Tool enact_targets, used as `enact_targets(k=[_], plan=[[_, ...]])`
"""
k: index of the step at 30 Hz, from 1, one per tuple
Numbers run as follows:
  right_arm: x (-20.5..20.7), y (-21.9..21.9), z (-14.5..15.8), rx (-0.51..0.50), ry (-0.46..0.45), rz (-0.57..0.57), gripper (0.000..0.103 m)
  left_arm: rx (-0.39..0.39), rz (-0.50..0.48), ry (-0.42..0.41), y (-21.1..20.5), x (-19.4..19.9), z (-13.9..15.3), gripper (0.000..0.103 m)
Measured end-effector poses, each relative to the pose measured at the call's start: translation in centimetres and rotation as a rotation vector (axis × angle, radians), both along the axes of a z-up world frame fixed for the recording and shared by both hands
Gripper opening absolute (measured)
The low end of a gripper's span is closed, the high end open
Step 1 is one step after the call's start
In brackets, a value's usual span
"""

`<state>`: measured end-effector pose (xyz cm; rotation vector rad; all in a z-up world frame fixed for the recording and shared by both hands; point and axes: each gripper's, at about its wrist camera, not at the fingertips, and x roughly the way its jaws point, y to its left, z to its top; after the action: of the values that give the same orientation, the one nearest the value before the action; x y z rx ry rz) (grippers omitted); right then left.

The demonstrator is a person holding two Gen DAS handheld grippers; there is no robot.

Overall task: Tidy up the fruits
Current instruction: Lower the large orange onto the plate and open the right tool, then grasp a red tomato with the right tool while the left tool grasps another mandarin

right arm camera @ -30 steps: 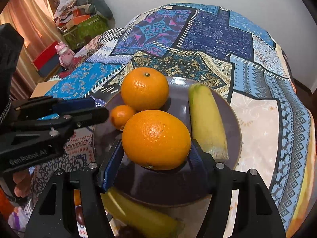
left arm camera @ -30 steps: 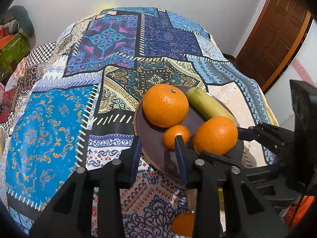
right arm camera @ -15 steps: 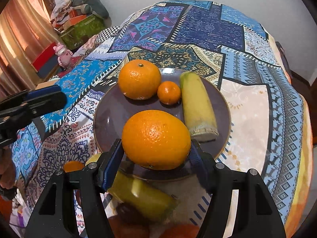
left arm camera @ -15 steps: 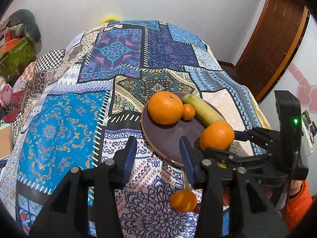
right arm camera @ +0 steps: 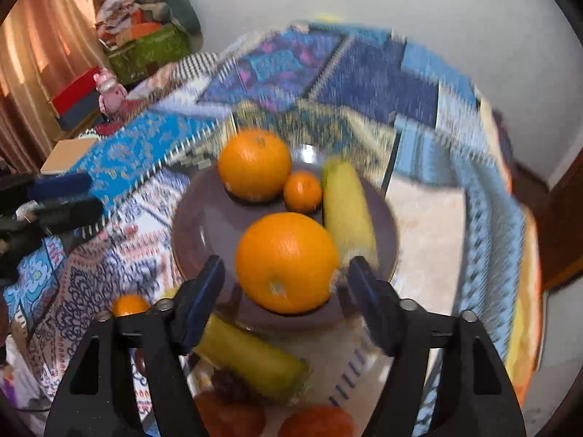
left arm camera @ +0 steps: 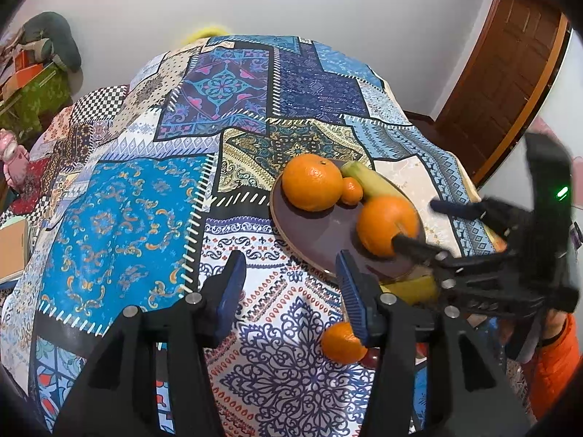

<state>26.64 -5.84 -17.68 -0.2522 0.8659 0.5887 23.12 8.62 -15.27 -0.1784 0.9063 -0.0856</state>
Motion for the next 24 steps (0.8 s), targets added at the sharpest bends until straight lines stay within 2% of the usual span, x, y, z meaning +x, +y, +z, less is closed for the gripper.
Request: enact_targets(k=[1,10,14,24], plan=[[0.0,0.0,0.3,0.007,-0.005,0.000,0.081,-0.002,0.002,0.004,0.1,0.0,-0.1,0.051],[-1.1,-2.9,0.8,0.106,0.021,-0.058,0.081,-0.006,-0.001,-0.010,0.1,-1.0,0.2,0.051],[-2.6,-5.5,0.7,0.154,0.036,-0.103,0.081,0.015,-0.017,-0.009,-0.7,-1.7,0.1,0.056],[-6.0,-9.8,-1.4,0.168,0.098,-0.167,0.081,0.040,-0.069,0.051,-3.5,-3.8,-2.1,0.062]])
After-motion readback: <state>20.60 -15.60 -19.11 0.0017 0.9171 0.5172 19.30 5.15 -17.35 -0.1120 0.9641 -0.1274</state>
